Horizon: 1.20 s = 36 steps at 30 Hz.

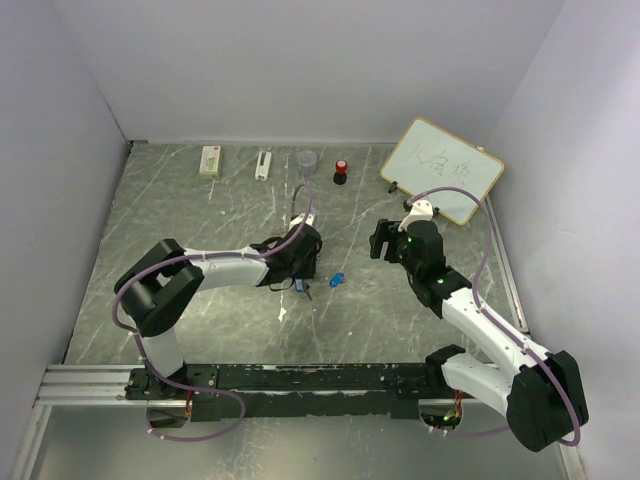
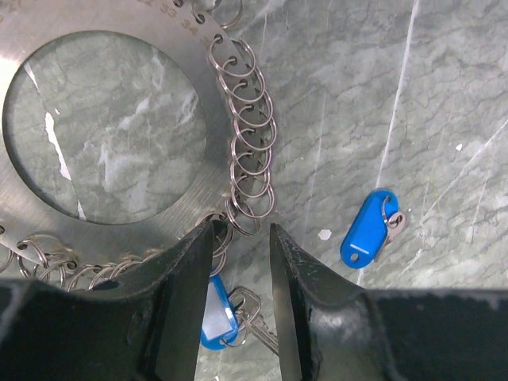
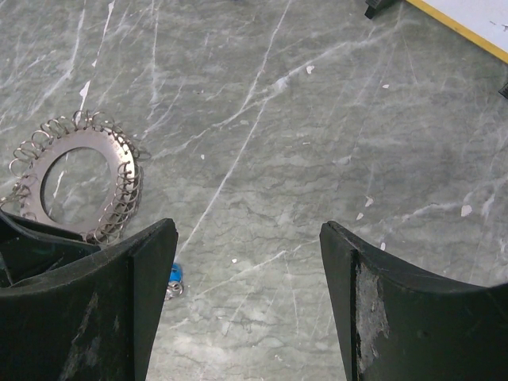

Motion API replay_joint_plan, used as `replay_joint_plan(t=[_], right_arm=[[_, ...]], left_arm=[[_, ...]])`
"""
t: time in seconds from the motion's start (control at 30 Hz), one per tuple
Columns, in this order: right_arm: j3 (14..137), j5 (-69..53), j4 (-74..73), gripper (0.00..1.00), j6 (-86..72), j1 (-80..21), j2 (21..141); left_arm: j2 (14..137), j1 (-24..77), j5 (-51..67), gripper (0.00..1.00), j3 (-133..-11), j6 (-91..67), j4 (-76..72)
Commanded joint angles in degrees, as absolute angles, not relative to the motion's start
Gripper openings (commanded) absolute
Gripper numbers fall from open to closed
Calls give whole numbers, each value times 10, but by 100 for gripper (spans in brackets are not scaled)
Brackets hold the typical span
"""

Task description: Put the keys on the keyring

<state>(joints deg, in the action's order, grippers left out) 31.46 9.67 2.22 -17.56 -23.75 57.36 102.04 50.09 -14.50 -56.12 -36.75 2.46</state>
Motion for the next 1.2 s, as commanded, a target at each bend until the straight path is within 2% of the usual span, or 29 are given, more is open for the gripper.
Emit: replay_joint_plan(t=[0.0,0.17,0.27,0.63,0.9,1.17], right_arm=[[316,94,27,74,-174,-241,570],[316,94,25,73,-174,-241,572],[316,94,25,73,-174,-241,573],[315,94,24,73,-174,-240,572],[316,94,23,74,-174,-240,571],[316,93,20,73,-175,-240,575]], left_arm=[[1029,505,-167,45,-587,-373,19],[1034,505,-172,45,-594,-371,17],[1041,505,-172,39,-599,-369,19],[1045,505,-164,39,-597,-369,19],[1053,505,-162,16,-603,-368,17],[1027,504,-176,7,-596,-367,17]])
